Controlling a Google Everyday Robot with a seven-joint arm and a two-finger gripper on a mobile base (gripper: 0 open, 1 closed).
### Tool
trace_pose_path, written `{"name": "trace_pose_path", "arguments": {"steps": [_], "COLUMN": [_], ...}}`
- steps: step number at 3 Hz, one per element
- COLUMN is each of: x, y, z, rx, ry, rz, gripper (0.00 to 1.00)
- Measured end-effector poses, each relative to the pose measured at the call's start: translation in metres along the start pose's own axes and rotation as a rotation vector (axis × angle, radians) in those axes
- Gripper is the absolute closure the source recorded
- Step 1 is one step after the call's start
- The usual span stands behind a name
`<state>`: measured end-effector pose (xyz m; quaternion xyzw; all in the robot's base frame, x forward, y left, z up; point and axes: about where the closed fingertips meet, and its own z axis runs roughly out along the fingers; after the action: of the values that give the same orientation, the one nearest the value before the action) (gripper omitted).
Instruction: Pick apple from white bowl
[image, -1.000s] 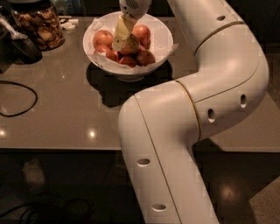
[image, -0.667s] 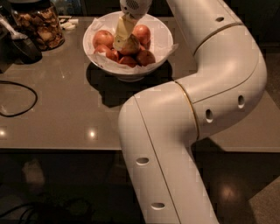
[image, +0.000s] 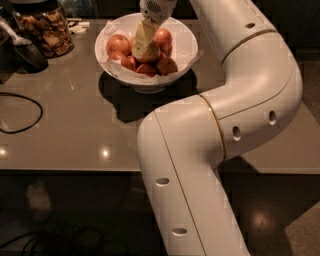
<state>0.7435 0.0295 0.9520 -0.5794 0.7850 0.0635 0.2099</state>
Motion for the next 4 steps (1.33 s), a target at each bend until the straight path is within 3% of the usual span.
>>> {"name": "trace_pose_path", "arguments": {"steps": [4], "x": [0.008], "y": [-0.001], "z": [0.024], "rx": [-0.036], "ry": [0.023], "rz": [0.018], "gripper": [0.33]}}
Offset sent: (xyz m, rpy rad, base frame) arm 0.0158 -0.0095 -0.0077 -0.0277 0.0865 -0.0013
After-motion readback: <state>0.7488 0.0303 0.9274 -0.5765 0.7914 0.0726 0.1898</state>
